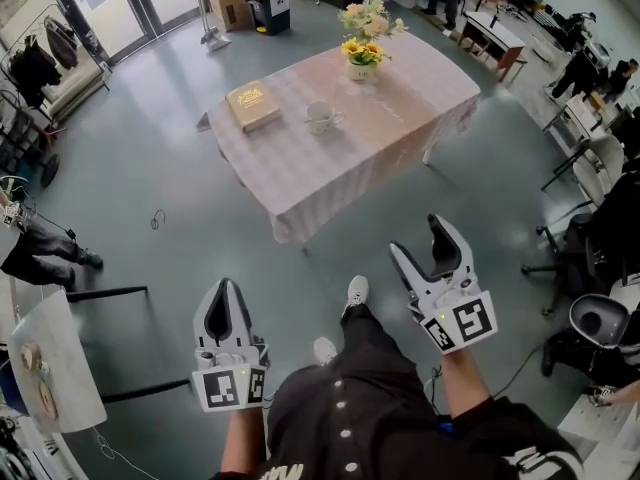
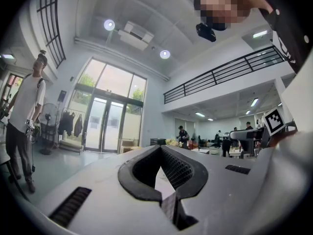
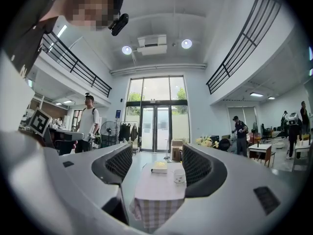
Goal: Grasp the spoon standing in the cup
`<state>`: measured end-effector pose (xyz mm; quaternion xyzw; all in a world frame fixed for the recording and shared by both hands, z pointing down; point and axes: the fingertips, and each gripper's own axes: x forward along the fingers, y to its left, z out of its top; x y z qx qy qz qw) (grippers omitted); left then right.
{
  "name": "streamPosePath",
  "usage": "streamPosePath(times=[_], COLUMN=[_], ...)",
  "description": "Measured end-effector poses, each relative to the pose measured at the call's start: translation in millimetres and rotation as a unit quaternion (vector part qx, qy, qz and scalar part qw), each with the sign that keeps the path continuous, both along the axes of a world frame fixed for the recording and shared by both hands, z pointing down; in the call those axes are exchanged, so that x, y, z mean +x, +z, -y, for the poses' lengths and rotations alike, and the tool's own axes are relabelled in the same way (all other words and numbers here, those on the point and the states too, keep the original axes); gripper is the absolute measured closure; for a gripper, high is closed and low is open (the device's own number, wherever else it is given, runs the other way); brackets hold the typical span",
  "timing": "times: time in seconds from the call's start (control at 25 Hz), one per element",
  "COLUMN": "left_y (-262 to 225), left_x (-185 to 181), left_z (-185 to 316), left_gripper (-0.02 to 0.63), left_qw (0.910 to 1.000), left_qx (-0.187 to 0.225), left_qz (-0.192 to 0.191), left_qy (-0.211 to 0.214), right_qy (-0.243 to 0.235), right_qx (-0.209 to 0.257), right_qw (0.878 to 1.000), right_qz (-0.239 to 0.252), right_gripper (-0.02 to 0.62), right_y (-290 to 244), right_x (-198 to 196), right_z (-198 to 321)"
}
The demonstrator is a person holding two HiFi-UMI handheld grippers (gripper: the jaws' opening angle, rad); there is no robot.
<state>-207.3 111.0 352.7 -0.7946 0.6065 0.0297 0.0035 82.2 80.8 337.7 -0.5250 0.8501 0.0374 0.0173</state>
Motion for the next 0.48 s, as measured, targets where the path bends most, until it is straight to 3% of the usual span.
streamPosePath(times=[0.48], left_y=[-7.4], left_x=[25.0], left_z=[93.9], left_gripper=[0.589], left_qw=[1.0], left_qx=[0.003], left_qz=[0.004], left_qy=[-0.005], right_qy=[-0.011], right_qx=[0.001], right_qw=[1.0], right_qz=[0.002], right_gripper=[0.298], right_y=[-3.0], right_x=[20.4], right_z=[98.8])
